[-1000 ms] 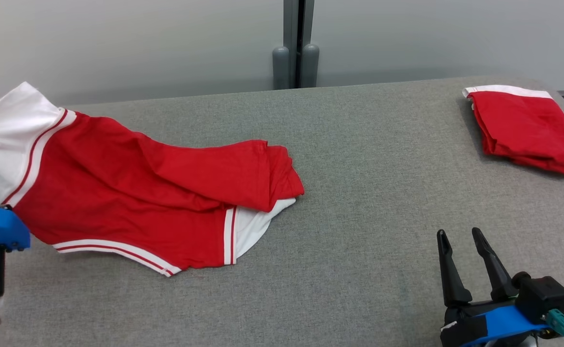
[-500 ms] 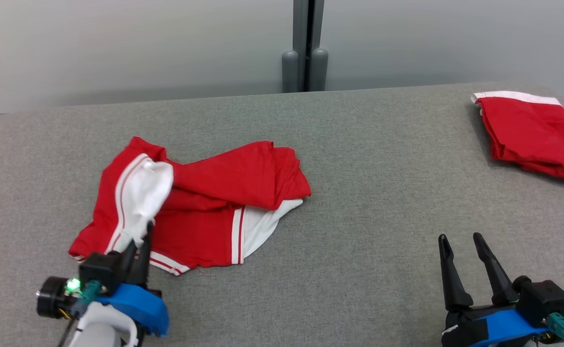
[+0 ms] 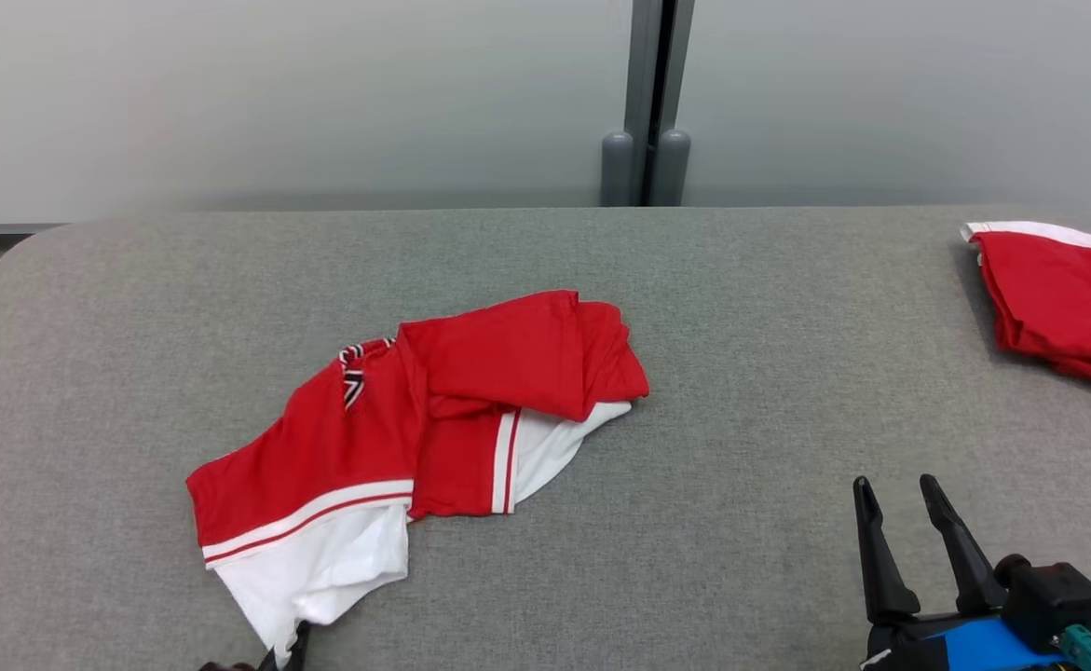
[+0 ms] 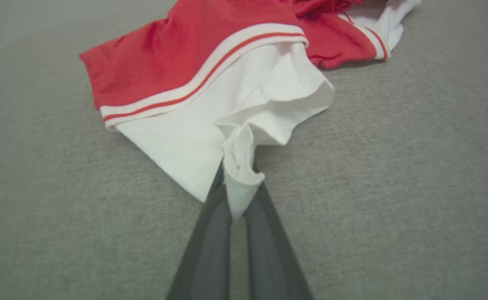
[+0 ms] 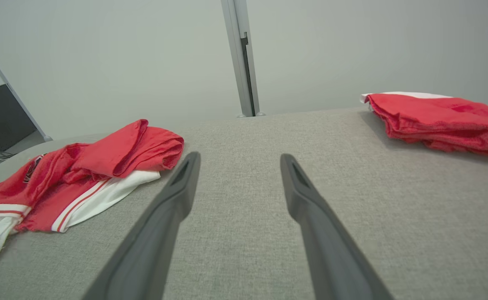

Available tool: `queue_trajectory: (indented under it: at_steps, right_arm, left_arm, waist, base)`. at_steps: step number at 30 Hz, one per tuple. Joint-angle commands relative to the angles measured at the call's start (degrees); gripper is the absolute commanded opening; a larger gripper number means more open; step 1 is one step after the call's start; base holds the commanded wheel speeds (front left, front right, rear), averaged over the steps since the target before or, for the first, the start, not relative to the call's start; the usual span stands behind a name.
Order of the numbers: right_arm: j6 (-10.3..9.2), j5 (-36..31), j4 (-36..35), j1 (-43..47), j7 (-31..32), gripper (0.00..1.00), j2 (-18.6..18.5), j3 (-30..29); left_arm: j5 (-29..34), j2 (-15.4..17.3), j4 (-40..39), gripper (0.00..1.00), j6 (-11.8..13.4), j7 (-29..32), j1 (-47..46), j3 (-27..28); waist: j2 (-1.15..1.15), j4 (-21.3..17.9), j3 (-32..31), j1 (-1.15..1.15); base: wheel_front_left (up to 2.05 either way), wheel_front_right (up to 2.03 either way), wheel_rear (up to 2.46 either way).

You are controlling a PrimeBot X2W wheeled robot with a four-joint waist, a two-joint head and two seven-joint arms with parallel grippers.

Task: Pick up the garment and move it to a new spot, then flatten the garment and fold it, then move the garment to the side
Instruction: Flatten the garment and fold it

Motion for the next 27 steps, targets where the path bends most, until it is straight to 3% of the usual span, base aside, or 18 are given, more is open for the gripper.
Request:
queue_trajectory:
  at_steps: [1,6,7,8,19,27]
  right_arm:
    - [0.02,0.1,0.2,1.2,-0.2,1.00,-0.1,-0.3]
    - [0.03,0.2,0.4,1.4,-0.2,1.00,0.0,0.0]
    - [0.02,0.3,0.6,1.4,-0.2,1.00,-0.1,0.0]
    - [0.02,0.3,0.7,1.5,-0.2,1.00,-0.1,0.2]
    - [0.03,0.4,1.2,1.8,-0.2,1.00,-0.2,0.7]
    - [0.02,0.4,1.1,1.9,-0.2,1.00,-0.4,0.5]
  left_arm:
    - [-0.5,0.5,-1.2,0.00,0.4,-0.3,2.1,0.9]
    - [-1.1,1.0,-3.2,0.00,1.0,-0.3,4.5,2.1]
    - [-1.2,0.6,-4.1,0.44,1.0,-0.3,4.4,2.1]
    - [-1.2,0.2,-5.1,1.00,1.1,-0.3,4.5,2.4]
    - [0.2,-4.0,-20.9,1.00,1.4,-0.3,6.0,10.0]
    - [2.0,-7.8,-21.8,1.00,2.2,-0.2,4.5,16.5]
  waist:
    - [0.01,0.7,-0.3,0.00]
    - [0.01,2.3,-0.7,0.00]
    - [0.01,2.6,-0.9,0.00]
    - [0.01,2.7,-1.1,0.00]
    - [0.01,2.6,-2.9,0.00]
    - [0.01,0.5,-3.6,0.00]
  base:
    - [0.00,0.00,0.00]
    - [0.00,0.00,0.00]
    - [0.00,0.00,0.00]
    - [0.00,0.00,0.00]
    - [0.00,0.00,0.00]
    - [0.00,0.00,0.00]
